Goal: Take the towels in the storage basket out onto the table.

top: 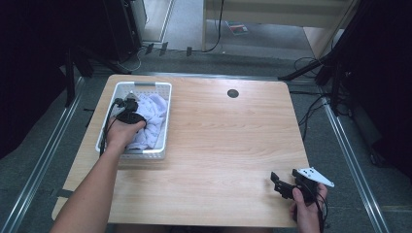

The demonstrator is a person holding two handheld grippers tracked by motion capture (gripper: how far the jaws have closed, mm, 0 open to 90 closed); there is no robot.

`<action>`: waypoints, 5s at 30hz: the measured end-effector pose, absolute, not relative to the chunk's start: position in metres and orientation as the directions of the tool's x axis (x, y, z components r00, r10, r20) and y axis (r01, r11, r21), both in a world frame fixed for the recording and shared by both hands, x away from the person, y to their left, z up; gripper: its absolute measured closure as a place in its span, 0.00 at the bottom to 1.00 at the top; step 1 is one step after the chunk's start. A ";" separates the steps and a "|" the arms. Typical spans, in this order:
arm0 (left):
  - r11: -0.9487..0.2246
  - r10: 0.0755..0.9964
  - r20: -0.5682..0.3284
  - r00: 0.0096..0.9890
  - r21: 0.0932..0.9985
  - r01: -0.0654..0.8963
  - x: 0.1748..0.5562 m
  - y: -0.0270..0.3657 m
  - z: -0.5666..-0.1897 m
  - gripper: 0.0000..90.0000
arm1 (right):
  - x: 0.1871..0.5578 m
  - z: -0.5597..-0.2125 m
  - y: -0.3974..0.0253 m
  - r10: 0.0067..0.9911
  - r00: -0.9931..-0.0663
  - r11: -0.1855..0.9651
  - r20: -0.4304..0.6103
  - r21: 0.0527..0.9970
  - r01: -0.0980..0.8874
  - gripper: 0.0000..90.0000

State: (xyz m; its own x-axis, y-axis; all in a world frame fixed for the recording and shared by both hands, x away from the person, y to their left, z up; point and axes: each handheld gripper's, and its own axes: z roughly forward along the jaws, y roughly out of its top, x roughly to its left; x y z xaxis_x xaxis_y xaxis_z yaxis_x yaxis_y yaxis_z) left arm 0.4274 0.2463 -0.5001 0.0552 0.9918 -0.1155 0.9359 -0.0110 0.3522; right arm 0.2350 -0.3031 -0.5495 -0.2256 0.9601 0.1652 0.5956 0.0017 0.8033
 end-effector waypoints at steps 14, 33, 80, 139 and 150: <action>0.058 0.973 -0.229 0.030 0.367 0.929 0.428 0.257 -0.464 0.79 | 0.235 -0.549 -0.303 0.960 -0.224 -0.001 0.168 0.804 0.594 0.15; 0.036 0.978 -0.200 0.059 0.438 0.898 0.423 0.267 -0.380 0.78 | 0.234 -0.549 -0.303 0.960 -0.227 0.002 0.166 0.803 0.596 0.15; -0.090 0.950 -0.224 0.217 0.469 0.879 0.443 0.127 -0.334 0.77 | 0.234 -0.549 -0.304 0.956 -0.230 -0.011 0.183 0.805 0.594 0.15; -0.082 0.910 -0.346 0.230 0.393 0.916 0.449 0.071 -0.405 0.00 | 0.234 -0.549 -0.305 0.950 -0.247 -0.009 0.191 0.808 0.590 0.15; -0.032 0.935 -0.308 0.174 0.416 0.909 0.440 0.140 -0.388 0.00 | 0.234 -0.549 -0.304 0.951 -0.245 -0.007 0.188 0.807 0.591 0.15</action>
State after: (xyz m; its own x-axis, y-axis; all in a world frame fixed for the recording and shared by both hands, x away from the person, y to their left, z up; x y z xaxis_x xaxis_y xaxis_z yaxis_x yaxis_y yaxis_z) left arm 0.4404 0.1395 -0.3883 0.1745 0.9353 -0.3078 0.9087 -0.0325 0.4163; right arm 0.2337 -0.3044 -0.5492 -0.2446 0.9513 0.1878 0.5909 -0.0073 0.8067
